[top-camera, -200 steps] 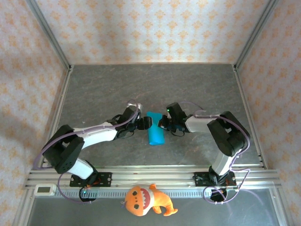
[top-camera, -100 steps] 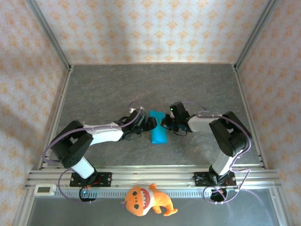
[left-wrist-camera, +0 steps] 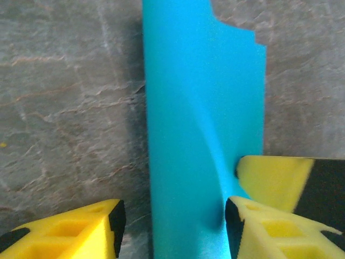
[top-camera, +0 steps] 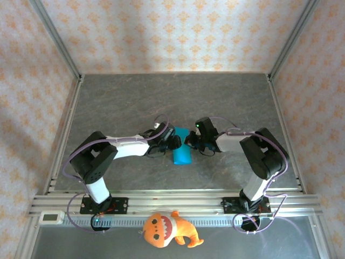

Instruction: Fold a paper plane with a square sheet of paper (pick it up from the middle)

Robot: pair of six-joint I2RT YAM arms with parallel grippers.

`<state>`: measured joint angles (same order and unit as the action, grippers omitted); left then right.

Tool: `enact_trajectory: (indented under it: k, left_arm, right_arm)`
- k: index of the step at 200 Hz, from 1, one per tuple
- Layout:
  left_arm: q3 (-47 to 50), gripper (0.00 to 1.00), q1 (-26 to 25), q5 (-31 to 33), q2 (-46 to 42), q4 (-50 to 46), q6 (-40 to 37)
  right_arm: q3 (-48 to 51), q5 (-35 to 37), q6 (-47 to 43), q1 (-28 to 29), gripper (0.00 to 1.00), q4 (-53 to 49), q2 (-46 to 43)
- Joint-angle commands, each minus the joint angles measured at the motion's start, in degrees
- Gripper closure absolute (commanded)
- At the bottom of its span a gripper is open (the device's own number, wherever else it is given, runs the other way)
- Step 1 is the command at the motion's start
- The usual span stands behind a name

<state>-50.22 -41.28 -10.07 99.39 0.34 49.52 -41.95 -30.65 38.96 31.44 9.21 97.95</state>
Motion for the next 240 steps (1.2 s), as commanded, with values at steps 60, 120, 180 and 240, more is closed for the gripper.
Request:
enact_trajectory:
  k: [60,120,180,240]
  left_arm:
    - [-1.43,0.55,-0.47,1.36,1.82,-4.87,-5.50]
    - [-1.99,0.56,-0.04,0.84,1.35,-5.96,-9.99]
    - [-1.78,0.55,1.87,-0.09,1.64,-6.11,-12.58]
    - [-1.24,0.58,2.52,0.18,2.88,-5.87,-12.83]
  right_arm:
    - [-0.29,-1.80,1.30,-0.74,0.88,-2.53,-2.76]
    - [3.18,0.07,2.44,-5.39,0.83,-2.53,-10.24]
    - [6.86,0.34,3.03,-6.48,0.83,-1.80,-11.39]
    - [7.94,1.67,3.14,-6.85,0.84,-2.01,-12.56]
